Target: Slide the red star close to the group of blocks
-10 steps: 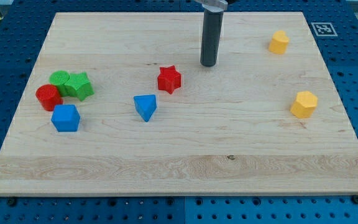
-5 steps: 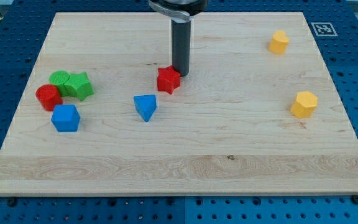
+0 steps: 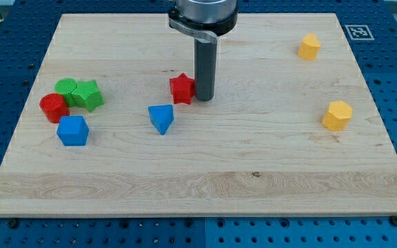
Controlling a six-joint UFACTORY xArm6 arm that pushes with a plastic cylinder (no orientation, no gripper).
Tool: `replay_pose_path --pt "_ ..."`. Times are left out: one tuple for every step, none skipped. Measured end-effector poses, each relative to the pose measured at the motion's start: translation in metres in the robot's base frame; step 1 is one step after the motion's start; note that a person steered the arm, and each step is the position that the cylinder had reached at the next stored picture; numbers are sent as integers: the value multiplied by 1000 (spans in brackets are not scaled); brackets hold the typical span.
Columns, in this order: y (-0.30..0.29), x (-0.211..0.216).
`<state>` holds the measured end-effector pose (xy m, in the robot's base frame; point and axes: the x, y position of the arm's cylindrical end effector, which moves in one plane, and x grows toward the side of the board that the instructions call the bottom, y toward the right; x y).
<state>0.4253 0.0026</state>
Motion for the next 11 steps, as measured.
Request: replay_pose_path --pt "-10 -15" --pt "-33 -47" --pt "-63 -61" --pt "-100 -62" --pt "-140 -62" --pt "-142 -68" --pt "-96 -70" --pt "-29 -36" --pt "-20 -20" --pt "-24 -8" --pt "-42 -3"
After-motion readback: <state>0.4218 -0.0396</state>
